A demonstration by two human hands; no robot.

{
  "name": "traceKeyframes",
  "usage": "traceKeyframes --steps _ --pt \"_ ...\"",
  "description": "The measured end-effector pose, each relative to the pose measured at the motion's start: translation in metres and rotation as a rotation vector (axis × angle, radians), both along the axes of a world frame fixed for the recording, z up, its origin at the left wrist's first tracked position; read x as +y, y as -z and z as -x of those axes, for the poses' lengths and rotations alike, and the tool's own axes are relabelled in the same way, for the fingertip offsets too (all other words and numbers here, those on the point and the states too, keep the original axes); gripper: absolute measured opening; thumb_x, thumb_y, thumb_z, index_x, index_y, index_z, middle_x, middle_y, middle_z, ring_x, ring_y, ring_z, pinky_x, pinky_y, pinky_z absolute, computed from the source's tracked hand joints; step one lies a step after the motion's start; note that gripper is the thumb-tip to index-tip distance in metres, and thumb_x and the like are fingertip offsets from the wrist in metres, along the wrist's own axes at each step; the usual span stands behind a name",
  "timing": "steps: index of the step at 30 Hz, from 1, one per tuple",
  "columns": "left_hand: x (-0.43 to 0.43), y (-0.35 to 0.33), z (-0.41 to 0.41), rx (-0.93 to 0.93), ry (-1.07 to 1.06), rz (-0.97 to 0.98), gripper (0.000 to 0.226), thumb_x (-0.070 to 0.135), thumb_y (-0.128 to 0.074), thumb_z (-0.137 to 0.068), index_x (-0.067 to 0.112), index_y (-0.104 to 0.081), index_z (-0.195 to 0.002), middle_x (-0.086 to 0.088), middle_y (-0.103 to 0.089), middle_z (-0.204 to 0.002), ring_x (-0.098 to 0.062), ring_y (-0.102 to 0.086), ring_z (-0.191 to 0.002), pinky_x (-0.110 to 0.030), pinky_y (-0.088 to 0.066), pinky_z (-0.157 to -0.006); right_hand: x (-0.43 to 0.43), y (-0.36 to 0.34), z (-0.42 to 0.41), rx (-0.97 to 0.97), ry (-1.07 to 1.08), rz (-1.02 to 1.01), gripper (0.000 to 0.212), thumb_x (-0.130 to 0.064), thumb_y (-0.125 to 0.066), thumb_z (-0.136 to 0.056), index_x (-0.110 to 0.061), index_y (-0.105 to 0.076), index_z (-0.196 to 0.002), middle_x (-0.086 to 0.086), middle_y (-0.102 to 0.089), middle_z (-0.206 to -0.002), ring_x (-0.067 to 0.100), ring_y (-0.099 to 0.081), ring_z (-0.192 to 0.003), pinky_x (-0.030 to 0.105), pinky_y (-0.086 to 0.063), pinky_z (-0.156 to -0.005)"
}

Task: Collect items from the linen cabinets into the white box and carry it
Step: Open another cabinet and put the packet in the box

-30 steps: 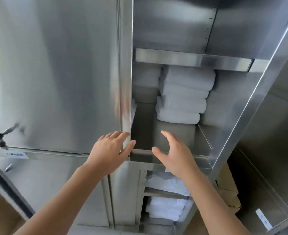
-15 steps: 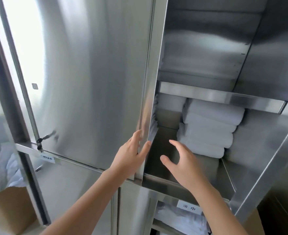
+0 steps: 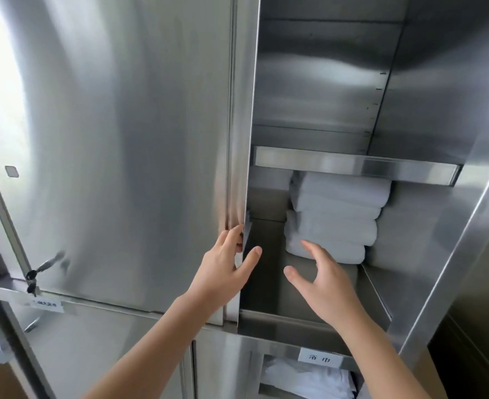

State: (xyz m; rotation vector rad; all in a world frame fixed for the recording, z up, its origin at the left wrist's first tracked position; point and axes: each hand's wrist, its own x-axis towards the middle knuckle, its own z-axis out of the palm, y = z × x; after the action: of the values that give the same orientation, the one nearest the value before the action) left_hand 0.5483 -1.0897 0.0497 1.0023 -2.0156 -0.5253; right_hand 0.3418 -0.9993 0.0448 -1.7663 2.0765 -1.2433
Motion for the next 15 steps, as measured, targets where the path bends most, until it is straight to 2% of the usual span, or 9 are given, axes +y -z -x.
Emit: traceKeyframes --steps 7,15 --pt "0.004 0.0 0.026 -0.004 0.094 0.008 0.067 0.073 -0.037 -0.09 0.039 -0.03 -0.147 0.022 -0.049 -0.13 0.005 -0.053 -0.113 -0.022 -0.046 -0.097 0.013 0.0 0.022 -0.008 0.1 0.013 0.069 -0.056 -0.065 -0.09 -0.036 -0.04 -0.15 -0.02 -0.044 -0.153 0.003 -0.039 -0.139 0.021 -0.03 -0.103" --pt "0.03 0.002 0.081 -0.017 0.192 0.025 0.075 0.078 -0.03 -0.088 0.036 -0.026 -0.15 0.019 -0.046 -0.13 -0.012 -0.056 -0.116 -0.035 -0.049 -0.098 0.055 -0.002 0.058 -0.016 0.241 0.018 0.072 -0.058 -0.064 -0.089 -0.037 -0.037 -0.152 -0.02 -0.042 -0.154 0.003 -0.038 -0.141 0.023 -0.031 -0.102"
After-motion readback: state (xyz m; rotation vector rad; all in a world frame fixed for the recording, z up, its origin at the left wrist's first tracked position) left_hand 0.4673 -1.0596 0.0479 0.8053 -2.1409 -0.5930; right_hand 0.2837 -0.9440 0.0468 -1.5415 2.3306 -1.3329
